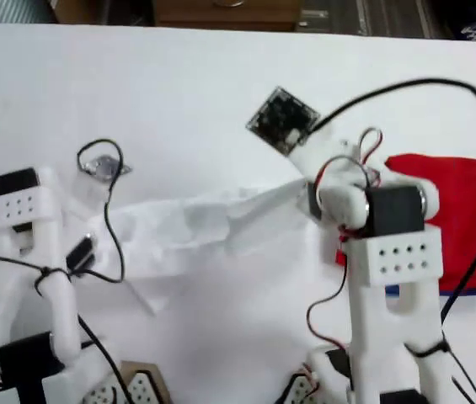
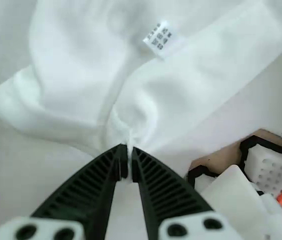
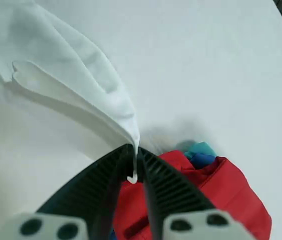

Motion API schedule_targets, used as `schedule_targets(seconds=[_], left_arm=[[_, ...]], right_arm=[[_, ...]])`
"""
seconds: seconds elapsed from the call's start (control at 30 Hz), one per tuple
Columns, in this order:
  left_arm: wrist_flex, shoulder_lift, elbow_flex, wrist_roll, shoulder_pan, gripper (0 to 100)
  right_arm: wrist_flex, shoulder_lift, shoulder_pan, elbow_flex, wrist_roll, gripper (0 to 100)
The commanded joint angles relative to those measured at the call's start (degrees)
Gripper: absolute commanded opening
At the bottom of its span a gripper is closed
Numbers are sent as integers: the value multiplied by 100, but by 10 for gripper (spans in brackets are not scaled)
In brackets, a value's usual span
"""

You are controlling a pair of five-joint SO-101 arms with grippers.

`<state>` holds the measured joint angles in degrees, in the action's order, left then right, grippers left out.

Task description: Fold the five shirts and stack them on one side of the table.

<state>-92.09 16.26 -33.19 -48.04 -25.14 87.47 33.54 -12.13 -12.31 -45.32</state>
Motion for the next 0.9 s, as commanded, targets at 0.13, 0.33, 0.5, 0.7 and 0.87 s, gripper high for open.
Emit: schedule_targets(seconds=[0.13,0.33,0.5,0.7,0.87], left_arm=[[-826,53,1701,-70,-79,222],[-905,-44,2123,105,35,265],[-941,-571,1156,-633,413,264],[-897,-1248,1174,-1662,545,267],[-897,-2066,1824,-2101,563,267]], right_arm=[[-664,312,4,-809,-35,21],[-1068,312,4,-1002,-18,21],[-1314,303,4,-1055,-35,21],[-1446,312,163,-1371,-53,21],[-1481,312,171,-1380,-53,21]])
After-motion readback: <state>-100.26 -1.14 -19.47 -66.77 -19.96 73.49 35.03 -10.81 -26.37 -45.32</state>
